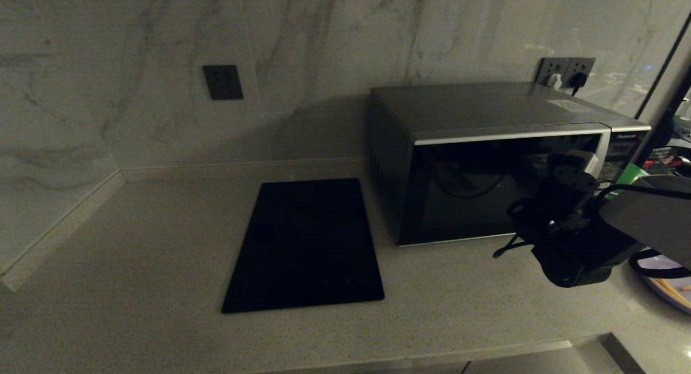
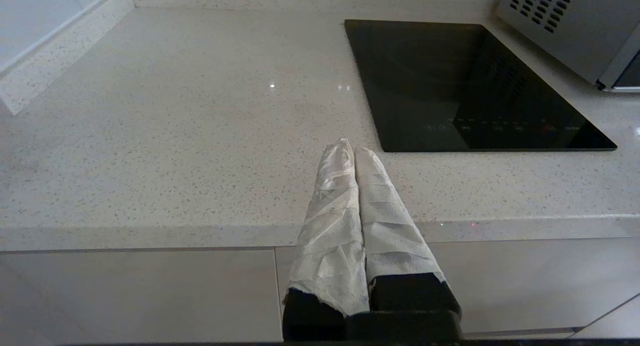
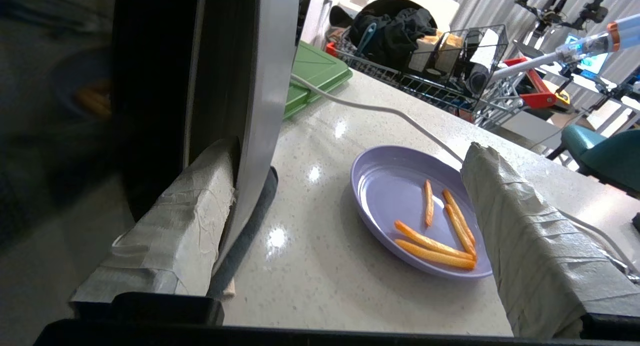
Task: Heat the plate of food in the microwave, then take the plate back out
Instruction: Open the microwave oven
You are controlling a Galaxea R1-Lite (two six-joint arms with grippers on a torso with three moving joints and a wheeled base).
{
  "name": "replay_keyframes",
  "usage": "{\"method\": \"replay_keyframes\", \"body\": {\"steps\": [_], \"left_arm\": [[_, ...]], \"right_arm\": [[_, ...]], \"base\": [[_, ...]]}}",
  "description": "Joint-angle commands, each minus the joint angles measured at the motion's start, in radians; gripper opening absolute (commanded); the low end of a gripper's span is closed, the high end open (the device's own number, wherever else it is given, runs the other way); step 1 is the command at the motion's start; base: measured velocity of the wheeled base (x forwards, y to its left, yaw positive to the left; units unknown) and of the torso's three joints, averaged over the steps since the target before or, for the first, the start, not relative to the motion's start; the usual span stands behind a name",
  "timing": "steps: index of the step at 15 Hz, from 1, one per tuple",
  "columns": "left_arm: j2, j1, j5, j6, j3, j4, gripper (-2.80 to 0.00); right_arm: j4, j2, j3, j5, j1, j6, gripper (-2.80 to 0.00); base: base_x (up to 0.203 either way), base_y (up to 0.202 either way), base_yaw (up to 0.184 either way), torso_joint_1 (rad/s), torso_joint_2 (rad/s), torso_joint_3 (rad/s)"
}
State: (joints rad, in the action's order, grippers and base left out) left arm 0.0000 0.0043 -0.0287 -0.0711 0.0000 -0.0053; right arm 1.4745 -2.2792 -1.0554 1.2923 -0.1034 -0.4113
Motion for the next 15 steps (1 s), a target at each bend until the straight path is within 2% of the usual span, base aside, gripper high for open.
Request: {"method": "replay_keyframes", "body": {"steps": [1,8,9,15], "left_arm": [[0.002,0.000,0.000,-0.001,0.000,-0.001,-2.80],[0.002,0.000,0.000,-0.001,0.000,-0.001,-2.80],[0.002,0.000,0.000,-0.001,0.000,-0.001,-2.80],[0.002,0.000,0.000,-0.001,0.000,-0.001,-2.80]], "right_arm": [[0.009,-0.013,-0.018,0.005,0.012,-0.003,0.00],[0.009,-0.030,-0.036,0.005,0.014,-0.003,0.00],[0.009,-0.033,-0.044,0.006,0.014,-0.004,-2.80],[0.009,-0.036,-0.063,0.008,0.013,-0.006,-2.80]], "base": [[0.000,0.000,0.000,0.000,0.00,0.000],[0.000,0.000,0.000,0.000,0.00,0.000],[0.000,0.000,0.000,0.000,0.00,0.000],[0.000,0.000,0.000,0.000,0.00,0.000]]}}
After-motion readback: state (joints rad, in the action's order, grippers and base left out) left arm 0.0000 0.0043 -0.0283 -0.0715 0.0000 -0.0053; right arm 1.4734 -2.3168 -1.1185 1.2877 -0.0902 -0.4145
